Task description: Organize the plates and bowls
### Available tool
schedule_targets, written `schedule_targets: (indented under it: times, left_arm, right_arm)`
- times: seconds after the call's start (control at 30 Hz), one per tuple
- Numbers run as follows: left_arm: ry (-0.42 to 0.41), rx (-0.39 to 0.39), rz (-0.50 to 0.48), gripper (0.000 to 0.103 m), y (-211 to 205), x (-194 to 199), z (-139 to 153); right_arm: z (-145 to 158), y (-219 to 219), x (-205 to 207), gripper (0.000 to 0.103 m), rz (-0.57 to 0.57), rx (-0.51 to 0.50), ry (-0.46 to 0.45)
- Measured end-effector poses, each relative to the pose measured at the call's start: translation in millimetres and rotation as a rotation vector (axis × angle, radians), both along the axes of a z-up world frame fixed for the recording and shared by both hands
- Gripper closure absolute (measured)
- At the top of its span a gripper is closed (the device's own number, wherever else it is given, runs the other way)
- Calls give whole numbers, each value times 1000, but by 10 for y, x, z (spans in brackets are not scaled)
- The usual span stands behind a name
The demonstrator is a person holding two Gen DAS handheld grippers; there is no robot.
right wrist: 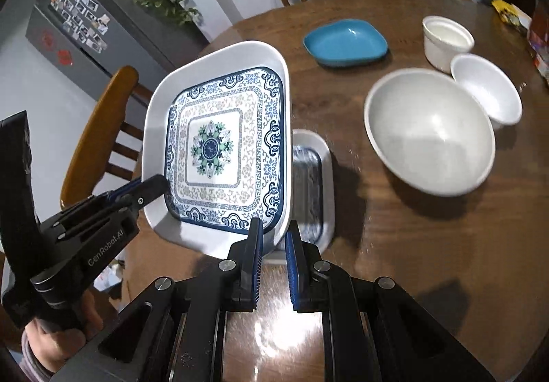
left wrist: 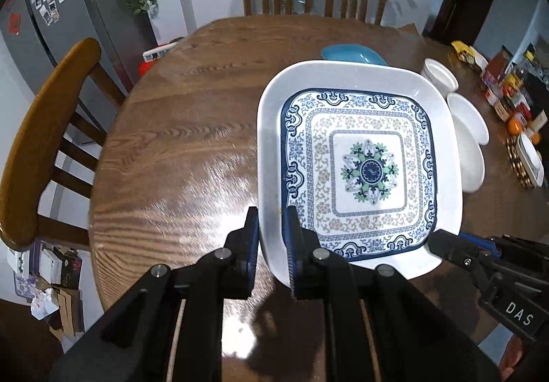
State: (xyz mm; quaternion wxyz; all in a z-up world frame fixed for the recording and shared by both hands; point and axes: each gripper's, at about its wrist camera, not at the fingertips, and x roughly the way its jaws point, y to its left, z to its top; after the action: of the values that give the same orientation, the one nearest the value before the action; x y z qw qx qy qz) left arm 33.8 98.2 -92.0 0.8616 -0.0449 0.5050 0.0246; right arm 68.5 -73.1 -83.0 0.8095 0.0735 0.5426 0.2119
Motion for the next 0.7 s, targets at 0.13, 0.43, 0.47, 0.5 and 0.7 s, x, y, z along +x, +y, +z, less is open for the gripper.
schedule_targets:
  times: [0.13, 0.43, 0.47, 0.5, 0.7]
  left_arm:
    - [29, -4, -20, 91, -77, -17, -145]
    - [97, -1, -34, 91, -202, -30, -443]
    - [106, -1, -32, 91, -211, -23, -480]
    - [113, -1, -30, 91, -213, -16, -510]
    - [131, 17, -20, 91, -225, 41, -605]
  right_arm:
    - [-121, -82, -40, 89, -14, -5, 34]
    - [-378, -153, -40, 89, -5, -48, 93]
    - [-407, -147, -28, 89, 0, -54, 101]
    - [-429, -145, -24, 89, 3, -59, 105]
    - [-512, -78, 62, 88, 4, -72, 126]
